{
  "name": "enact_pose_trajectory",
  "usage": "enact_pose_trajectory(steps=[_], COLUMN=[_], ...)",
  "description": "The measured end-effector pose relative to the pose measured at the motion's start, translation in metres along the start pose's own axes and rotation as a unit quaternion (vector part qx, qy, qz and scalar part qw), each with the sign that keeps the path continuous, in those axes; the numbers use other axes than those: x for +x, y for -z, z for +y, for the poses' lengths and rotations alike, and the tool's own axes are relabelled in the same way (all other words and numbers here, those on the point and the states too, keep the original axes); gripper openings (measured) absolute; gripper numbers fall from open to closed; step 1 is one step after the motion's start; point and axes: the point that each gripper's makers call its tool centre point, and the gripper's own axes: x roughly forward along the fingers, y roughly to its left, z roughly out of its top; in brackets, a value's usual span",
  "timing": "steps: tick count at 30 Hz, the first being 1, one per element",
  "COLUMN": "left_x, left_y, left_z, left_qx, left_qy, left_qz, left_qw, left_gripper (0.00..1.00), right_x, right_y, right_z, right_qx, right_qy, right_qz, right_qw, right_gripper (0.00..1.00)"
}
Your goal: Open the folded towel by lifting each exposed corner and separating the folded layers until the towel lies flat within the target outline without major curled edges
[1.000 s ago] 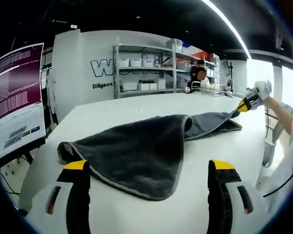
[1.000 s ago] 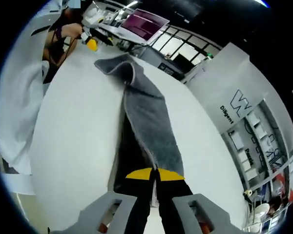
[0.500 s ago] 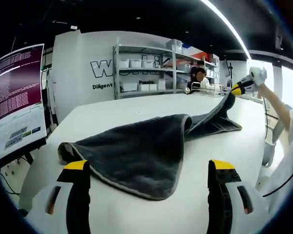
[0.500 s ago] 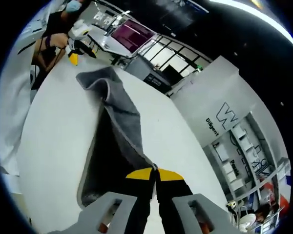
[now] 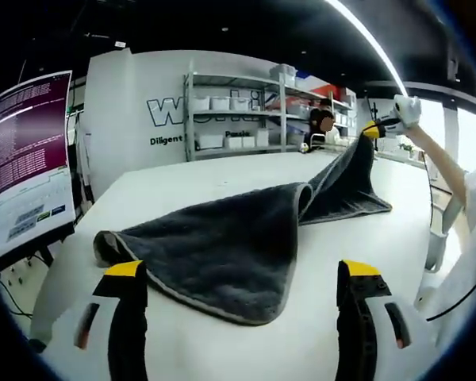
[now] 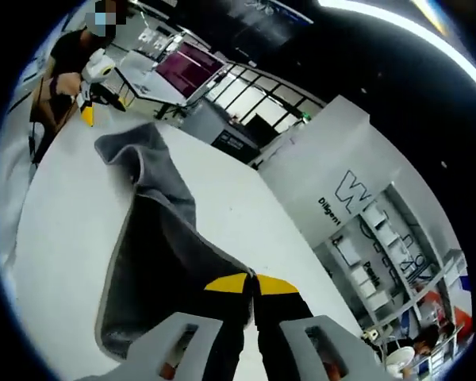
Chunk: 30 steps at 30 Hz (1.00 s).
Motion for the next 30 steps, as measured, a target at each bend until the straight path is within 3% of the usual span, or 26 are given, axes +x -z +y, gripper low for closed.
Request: enact_pose_trajectory(steps=[5,10,15,30], left_x=[0.000,0.000,0.000,0.002], left_y=[0.002,0.003,0.006,0.007], left_z=[0.001,0.003,0.005,0.000], left_qx=[0.000,-0.002,-0.003,0.001], left_qy=[0.001,-0.001,-0.001,0.003], left_qz=[0.001,0.002,0.006,0.010], left_qw=[1.0000,1.0000,1.0000,0.9999], left_gripper=[0.98,0.98,0.98,0.98], right_x=[0.004,0.010,0.019,0.043], right_y=[0.002,0.018,0.050,0.142], right_z=[-0.016,-0.028,-0.043,-0.052], right_qx=[0.037,0.070,0.095,0.148], right_qy=[0.016,0.031,0.052,0.055], right_qz=[-0.006,0.009,0.049,0.133], right_qw=[0.9992,0.9970,0.9929,0.9785], right_gripper=[0.00,0.00,0.00,0.00])
